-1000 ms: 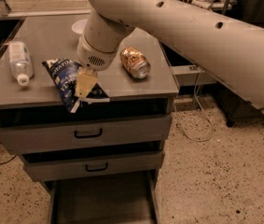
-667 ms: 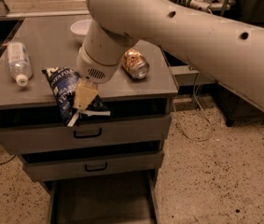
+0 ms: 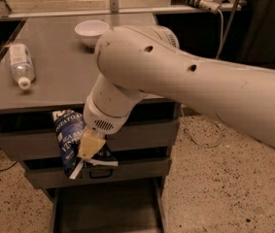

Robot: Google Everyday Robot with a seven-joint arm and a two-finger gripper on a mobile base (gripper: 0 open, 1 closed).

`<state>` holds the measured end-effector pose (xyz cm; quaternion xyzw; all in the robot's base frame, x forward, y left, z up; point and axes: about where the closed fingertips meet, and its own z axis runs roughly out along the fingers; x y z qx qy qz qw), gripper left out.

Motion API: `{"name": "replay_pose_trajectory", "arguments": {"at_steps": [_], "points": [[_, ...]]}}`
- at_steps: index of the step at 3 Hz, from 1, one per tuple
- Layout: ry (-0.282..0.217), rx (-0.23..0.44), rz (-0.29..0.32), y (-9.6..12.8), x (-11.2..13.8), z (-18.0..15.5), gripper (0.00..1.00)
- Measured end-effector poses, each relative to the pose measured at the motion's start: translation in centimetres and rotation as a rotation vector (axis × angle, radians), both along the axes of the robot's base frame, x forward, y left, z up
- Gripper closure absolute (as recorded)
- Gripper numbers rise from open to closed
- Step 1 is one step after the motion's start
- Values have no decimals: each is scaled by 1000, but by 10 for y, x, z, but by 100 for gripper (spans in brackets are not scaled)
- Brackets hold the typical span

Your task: Place blue chip bag into bottom drawer

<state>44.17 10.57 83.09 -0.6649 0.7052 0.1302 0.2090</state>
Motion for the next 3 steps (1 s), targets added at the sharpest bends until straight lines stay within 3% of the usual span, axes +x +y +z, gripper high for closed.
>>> {"name": "replay_pose_trajectory", "arguments": {"at_steps": [1, 2, 3], "points": [[0, 0, 0, 0, 0, 0, 100], [30, 15, -20, -1, -19, -4, 100], [130, 48, -62, 7, -65, -30, 100]]}}
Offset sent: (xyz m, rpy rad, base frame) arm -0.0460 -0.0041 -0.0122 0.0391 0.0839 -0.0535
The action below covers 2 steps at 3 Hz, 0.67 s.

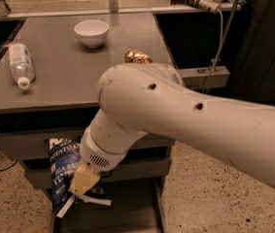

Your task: Place blue chip bag into bottom drawer

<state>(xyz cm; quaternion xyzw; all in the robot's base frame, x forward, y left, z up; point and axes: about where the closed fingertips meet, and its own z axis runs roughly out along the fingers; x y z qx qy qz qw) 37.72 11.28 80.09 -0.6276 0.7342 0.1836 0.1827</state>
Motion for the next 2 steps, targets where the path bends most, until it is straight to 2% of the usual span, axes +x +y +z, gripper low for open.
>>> {"name": "replay_pose_trajectory", "arguments": {"at_steps": [1, 2], "points": [[127, 23, -13, 13, -46, -45, 100], [258, 20, -7, 25, -78, -95, 100]]}}
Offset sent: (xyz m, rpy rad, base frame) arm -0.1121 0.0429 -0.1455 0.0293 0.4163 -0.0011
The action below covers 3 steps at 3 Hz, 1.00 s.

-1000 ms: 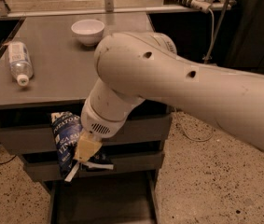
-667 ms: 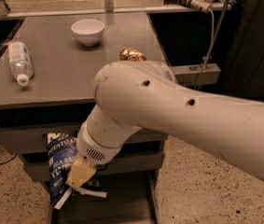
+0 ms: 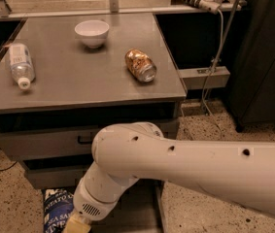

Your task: Place blue chip bag into bottom drawer

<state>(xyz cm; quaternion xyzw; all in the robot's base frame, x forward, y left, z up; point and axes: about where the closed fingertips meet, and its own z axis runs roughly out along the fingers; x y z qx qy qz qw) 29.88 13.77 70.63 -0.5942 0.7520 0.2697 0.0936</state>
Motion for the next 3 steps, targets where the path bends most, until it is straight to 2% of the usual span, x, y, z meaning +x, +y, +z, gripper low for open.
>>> {"name": "replay_pose_trajectory", "arguments": {"at_steps": [1, 2, 3], "points": [[0, 0, 0, 0, 0, 0, 100], [4, 5, -50, 3, -5, -20, 100], [33, -14, -141, 4, -11, -72, 100]]}}
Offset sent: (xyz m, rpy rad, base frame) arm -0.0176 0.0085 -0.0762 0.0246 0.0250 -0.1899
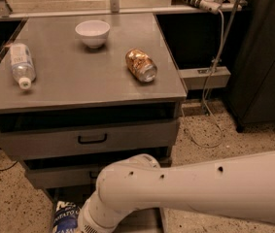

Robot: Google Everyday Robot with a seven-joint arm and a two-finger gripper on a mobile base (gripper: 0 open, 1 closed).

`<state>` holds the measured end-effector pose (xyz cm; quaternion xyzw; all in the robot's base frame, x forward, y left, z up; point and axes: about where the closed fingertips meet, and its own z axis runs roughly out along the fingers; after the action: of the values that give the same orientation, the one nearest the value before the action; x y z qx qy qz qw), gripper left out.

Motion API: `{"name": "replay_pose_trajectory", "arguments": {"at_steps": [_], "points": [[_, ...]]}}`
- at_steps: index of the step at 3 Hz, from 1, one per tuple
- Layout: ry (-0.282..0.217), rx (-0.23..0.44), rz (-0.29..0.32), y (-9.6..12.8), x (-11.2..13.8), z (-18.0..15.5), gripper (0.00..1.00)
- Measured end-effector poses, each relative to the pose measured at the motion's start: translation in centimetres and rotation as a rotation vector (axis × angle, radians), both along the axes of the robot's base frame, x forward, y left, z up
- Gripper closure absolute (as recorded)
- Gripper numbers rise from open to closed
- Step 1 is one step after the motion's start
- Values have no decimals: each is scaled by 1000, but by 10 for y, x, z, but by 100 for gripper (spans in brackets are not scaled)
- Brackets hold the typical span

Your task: Place blue chip bag into bottom drawer

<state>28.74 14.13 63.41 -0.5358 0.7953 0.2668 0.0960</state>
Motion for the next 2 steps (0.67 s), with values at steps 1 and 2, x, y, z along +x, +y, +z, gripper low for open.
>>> {"name": "replay_pose_trajectory", "arguments": {"at_steps": [1, 2], "points": [[25, -3, -65, 5, 6, -43, 100], [70, 7, -100, 13, 9, -82, 100]]}}
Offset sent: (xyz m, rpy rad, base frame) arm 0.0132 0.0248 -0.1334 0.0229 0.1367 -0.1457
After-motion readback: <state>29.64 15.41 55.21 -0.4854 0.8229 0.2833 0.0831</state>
